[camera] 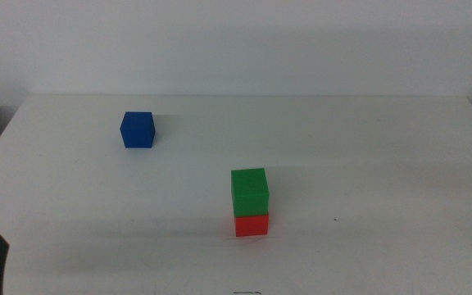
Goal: Stack red cubes first, then green, then blue cubes in a specific spot.
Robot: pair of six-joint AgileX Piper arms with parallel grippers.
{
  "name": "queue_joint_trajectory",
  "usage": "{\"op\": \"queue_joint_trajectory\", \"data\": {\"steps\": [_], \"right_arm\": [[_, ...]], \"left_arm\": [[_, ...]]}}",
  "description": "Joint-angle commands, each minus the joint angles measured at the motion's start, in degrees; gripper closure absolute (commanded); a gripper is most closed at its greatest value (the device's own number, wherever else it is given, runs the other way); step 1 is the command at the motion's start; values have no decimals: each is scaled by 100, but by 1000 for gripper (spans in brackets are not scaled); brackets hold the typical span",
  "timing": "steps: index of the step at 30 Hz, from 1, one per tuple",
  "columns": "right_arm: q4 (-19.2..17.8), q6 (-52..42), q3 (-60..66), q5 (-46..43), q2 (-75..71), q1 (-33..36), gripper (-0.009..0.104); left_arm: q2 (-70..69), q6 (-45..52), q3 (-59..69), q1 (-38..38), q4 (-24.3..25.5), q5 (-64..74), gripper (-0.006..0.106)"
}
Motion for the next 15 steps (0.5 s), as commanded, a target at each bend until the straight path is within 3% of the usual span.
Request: {"op": "queue_joint_trajectory", "data": {"steps": [1,5,8,15], "right_arm": [[-42,-52,-132,-416,30,-39,3],[-42,-52,-132,-416,30,-39,3],[-42,-52,-132,-416,30,-39,3],[-44,-52,-132,-416,36,-39,3]], "left_arm": [[259,-45,-23,-9,-65,-506,13],[548,-218,-144,-15,-185,-378,14],[1087,-289,-855,-15,-185,454,14],[3639,-256,-4289,-15,-98,4728,14]]}}
